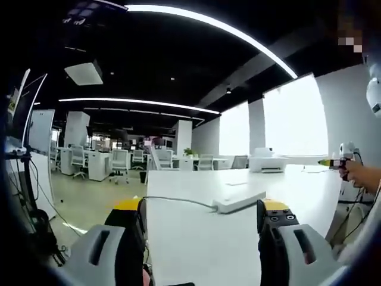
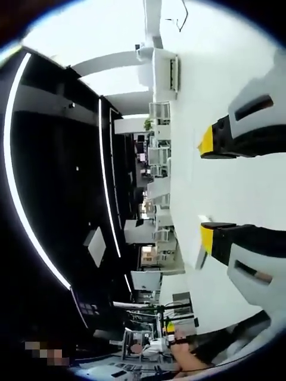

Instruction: Pick up the power strip scattered on the table, fix it on the side mounting bracket of the table, and press the switch

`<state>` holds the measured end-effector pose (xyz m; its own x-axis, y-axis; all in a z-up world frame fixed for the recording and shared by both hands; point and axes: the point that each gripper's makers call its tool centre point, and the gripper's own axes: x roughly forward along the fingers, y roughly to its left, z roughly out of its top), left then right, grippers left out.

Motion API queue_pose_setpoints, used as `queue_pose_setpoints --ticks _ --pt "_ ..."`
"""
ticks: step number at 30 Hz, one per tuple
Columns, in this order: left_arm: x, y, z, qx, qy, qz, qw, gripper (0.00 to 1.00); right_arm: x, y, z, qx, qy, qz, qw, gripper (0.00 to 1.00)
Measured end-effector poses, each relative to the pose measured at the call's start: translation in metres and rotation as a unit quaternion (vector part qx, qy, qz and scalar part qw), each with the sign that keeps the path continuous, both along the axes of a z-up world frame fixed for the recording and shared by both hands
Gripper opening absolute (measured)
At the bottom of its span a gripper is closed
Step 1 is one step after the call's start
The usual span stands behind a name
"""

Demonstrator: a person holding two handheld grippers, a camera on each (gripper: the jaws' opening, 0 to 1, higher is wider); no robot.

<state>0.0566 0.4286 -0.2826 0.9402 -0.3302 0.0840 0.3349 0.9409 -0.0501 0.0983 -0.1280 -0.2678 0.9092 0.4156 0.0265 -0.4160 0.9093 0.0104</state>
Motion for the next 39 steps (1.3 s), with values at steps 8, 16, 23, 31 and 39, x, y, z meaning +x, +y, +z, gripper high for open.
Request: queue_pose_setpoints --ticks 8,16,23,31,39 --pt "0.001 -0.006 -0.009 0.012 0.02 -0.016 0.9996 0.8 0.006 0.018 0.004 -0.04 0.003 0.047 0.9981 0.4" --pt "0.002 -0.009 -0.011 0.02 0.026 -0.023 0.9992 0.79 0.013 0.04 0.0 -0.059 0.013 0.093 0.9938 0.42" --pt "0.0 -0.014 -0.014 0.019 0.031 -0.032 0.9988 0.79 0.023 0.052 -0.005 -0.056 0.021 0.119 0.9912 0.45" --pt "-0.001 -0.017 -0.015 0.018 0.034 -0.038 0.9985 0.79 0.034 0.064 -0.008 -0.056 0.03 0.157 0.9855 0.48" --pt "-0.003 -0.019 -0.015 0.017 0.034 -0.043 0.9984 0.79 0.04 0.075 -0.015 -0.051 0.039 0.203 0.9771 0.5"
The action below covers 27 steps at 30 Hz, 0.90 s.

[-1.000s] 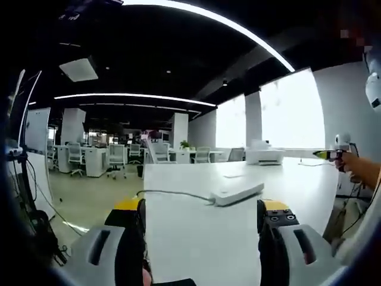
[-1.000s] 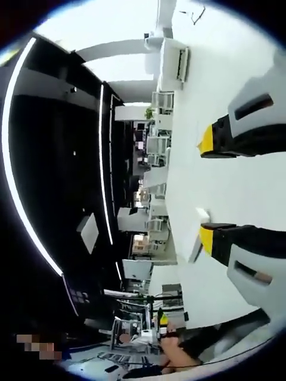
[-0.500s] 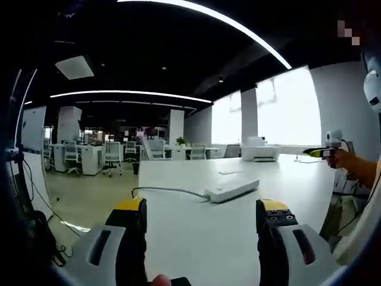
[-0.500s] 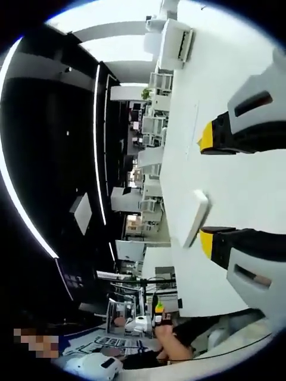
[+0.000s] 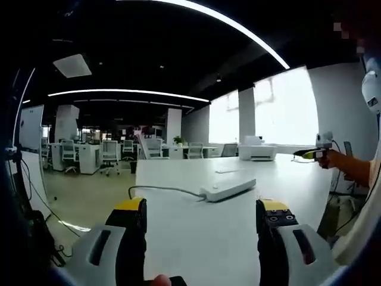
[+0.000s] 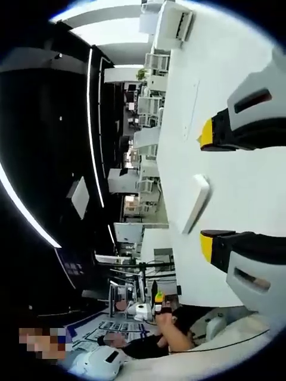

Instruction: Pick up the power strip scattered on the table, fix it on the side mounting bracket of the table, and press the switch

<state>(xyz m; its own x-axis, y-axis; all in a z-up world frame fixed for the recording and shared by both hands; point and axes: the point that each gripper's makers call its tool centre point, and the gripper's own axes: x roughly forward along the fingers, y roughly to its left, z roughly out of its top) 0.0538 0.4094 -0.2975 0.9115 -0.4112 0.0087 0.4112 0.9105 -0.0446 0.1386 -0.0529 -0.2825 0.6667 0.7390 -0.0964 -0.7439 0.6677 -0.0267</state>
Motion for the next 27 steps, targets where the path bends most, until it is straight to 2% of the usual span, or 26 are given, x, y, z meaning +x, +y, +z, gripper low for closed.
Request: queue_pose_setpoints --ticks 16,27 --pt "0.002 0.001 0.001 -0.002 0.002 -0.002 1.0 0.79 0.028 0.01 0.007 0.006 -0.008 0.056 0.9984 0.54" --pt "0.006 -0.001 0.001 0.006 0.009 0.001 0.9999 0.79 0.058 0.014 -0.007 -0.019 0.005 0.073 0.9971 0.55"
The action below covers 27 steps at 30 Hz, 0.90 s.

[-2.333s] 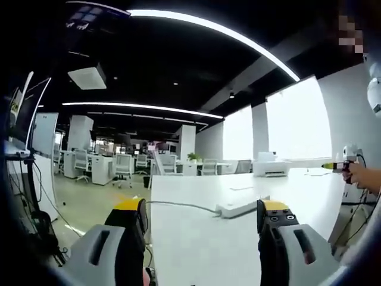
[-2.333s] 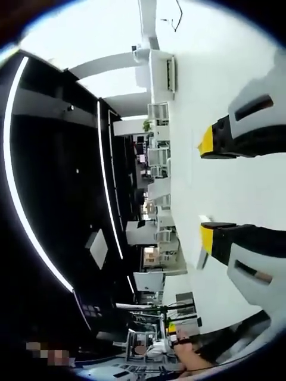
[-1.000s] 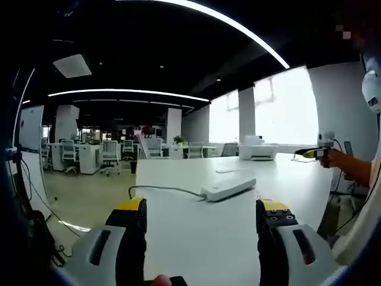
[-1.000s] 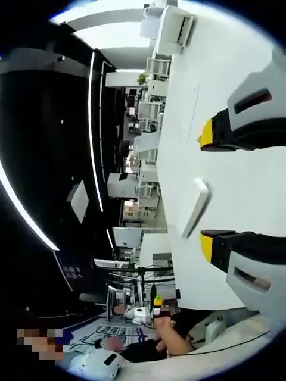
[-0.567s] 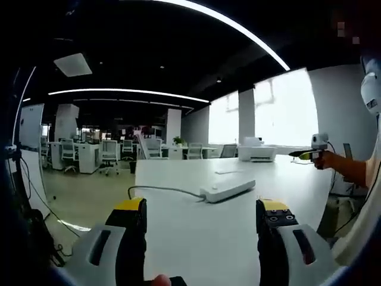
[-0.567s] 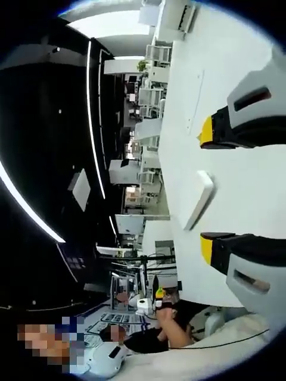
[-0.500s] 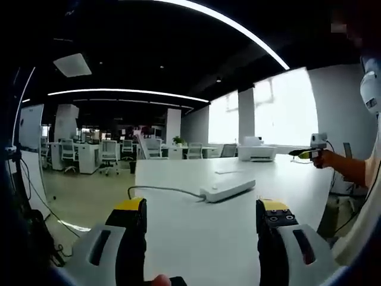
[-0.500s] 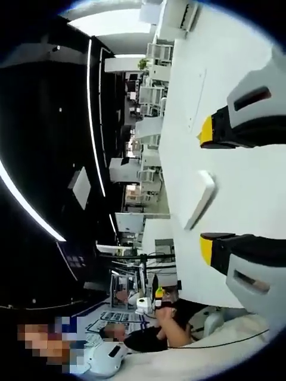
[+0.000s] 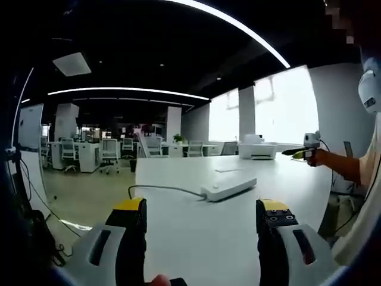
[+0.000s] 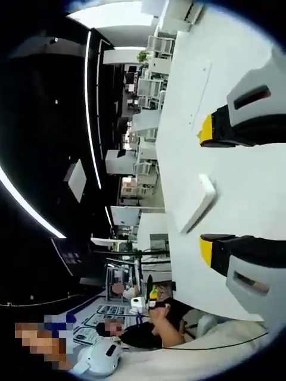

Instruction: Pick up the power strip scattered on the table, fix it on the side mounting bracket of the table, and press the switch

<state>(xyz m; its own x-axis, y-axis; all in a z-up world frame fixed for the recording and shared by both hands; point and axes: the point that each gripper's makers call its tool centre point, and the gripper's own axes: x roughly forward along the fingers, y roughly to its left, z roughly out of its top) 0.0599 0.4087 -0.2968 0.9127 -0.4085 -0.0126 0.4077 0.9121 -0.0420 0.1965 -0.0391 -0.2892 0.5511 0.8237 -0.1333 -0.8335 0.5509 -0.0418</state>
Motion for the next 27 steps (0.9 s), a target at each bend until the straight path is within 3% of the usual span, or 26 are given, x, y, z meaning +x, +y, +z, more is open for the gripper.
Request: queue_pose_setpoints --ticks 9,27 --pt "0.003 -0.002 -0.002 0.01 0.006 0.001 0.9999 0.79 0.025 0.005 -0.008 -0.011 0.007 0.014 0.9998 0.57" --pt "0.002 -0.002 0.005 0.012 0.003 0.003 0.9999 0.79 0.051 0.027 -0.018 -0.022 0.004 0.055 0.9982 0.64"
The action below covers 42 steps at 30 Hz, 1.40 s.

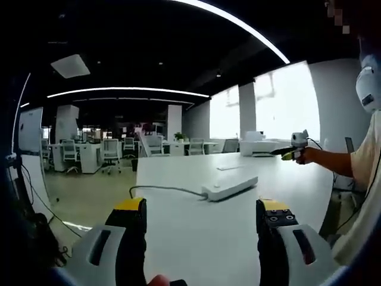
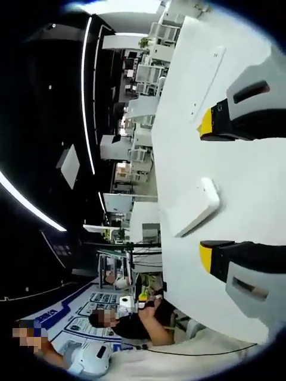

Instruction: Pick up the power strip scattered on the table, fix it on the side mounting bracket of the table, and press the switch

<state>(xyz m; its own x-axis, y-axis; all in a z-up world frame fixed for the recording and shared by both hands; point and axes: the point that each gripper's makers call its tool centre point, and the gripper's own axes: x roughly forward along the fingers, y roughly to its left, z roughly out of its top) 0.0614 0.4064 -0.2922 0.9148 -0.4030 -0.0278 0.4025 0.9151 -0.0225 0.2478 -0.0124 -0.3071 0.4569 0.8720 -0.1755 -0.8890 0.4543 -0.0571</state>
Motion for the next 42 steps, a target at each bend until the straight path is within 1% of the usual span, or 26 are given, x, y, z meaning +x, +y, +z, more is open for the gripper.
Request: queue_pose_setpoints --ticks 4,6,9,11,17,19,22,26,27,29,33,40,42 --pt "-0.001 0.001 0.002 0.002 -0.003 0.0 1.0 0.79 0.008 0.004 -0.005 -0.006 0.002 -0.002 1.0 0.65" --pt "-0.001 0.001 0.002 0.002 -0.003 0.0 1.0 0.79 0.006 0.01 -0.005 -0.001 0.013 0.007 0.9999 0.65" --pt "-0.001 0.002 0.001 0.003 0.0 0.001 1.0 0.79 0.009 0.016 -0.004 -0.001 0.013 0.006 0.9999 0.66" --pt "-0.002 0.002 0.002 0.003 0.0 0.001 1.0 0.79 0.008 0.02 -0.003 0.001 0.015 0.013 0.9998 0.66" --pt "-0.004 0.001 0.005 0.005 -0.001 0.0 1.0 0.79 0.009 0.034 -0.006 -0.021 0.009 0.036 0.9991 0.68" --pt "-0.004 0.001 0.006 0.004 -0.002 0.0 1.0 0.79 0.012 0.038 -0.009 -0.025 0.017 0.037 0.9988 0.68" --pt "-0.004 0.001 0.006 0.0 -0.003 -0.001 1.0 0.78 0.013 0.044 -0.011 -0.021 0.028 0.043 0.9985 0.69" --pt "-0.003 0.0 0.004 0.0 0.0 0.002 1.0 0.78 0.016 0.051 -0.021 -0.047 0.032 0.061 0.9965 0.7" --pt "-0.003 -0.001 0.004 0.0 0.001 0.0 1.0 0.78 0.017 0.051 -0.023 -0.055 0.03 0.066 0.9958 0.7" --pt "-0.004 -0.003 0.004 -0.001 0.002 -0.002 1.0 0.78 0.017 0.053 -0.023 -0.056 0.025 0.072 0.9955 0.71" --pt "-0.005 -0.003 0.006 -0.003 0.001 0.001 1.0 0.78 0.018 0.061 -0.028 -0.072 0.017 0.093 0.9929 0.7" --pt "-0.008 -0.003 0.006 -0.008 0.003 0.003 1.0 0.78 0.024 0.068 -0.029 -0.065 0.024 0.113 0.9911 0.7" --pt "-0.008 -0.003 0.008 -0.011 0.001 0.005 0.9999 0.78 0.02 0.071 -0.027 -0.051 0.031 0.129 0.9898 0.7"
